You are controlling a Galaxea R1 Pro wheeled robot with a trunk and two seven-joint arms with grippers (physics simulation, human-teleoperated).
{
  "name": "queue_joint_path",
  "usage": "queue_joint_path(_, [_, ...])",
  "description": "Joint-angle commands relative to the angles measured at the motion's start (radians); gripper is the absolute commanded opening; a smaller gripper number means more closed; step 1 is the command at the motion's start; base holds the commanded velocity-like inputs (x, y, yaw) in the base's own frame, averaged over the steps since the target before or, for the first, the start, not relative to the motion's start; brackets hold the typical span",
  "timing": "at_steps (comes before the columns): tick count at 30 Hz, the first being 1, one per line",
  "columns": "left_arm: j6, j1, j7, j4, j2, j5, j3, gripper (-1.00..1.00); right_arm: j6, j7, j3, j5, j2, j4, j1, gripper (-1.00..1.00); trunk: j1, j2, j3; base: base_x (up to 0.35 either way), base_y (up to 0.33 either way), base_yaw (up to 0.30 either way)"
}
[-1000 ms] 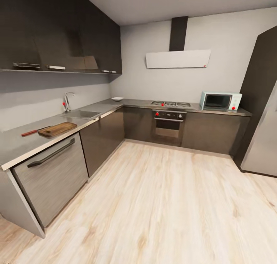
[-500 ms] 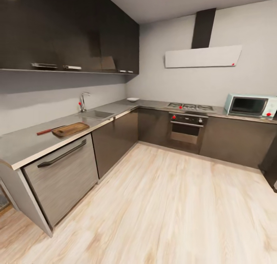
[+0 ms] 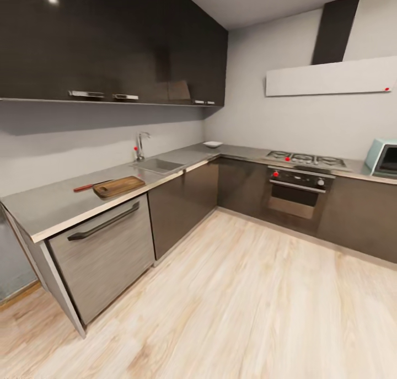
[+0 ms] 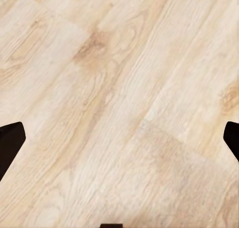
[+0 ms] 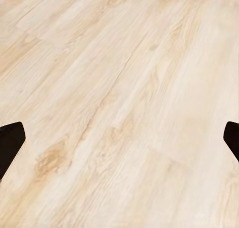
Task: In the kitchen, take the Vidalia onion out of the sink, dice it on the chopping board with the paring knife, put the diced onion into the bowl on the countertop, then place both the paring knife and the chopping board into the sink.
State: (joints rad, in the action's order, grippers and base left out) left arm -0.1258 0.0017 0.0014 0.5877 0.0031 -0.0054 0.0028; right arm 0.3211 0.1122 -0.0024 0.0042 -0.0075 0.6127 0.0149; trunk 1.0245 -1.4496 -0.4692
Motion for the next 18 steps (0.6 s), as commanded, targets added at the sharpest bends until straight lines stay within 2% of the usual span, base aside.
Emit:
queue_joint_path(1, [-0.002, 0.0, 0.0, 0.001, 0.0, 0.0, 0.0, 1.0, 0.003, 0.003, 0.001, 0.001, 0.0, -0.001, 0.0, 1.0, 0.0, 0.0, -0.001, 0.274, -0.161, 0.284])
queue_joint_path(18, [-0.002, 0.0, 0.0, 0.001, 0.0, -0.001, -0.001, 1.0, 0.003, 0.003, 0.001, 0.001, 0.0, -0.001, 0.0, 1.0, 0.0, 0.0, -0.001, 0.216, -0.173, 0.284])
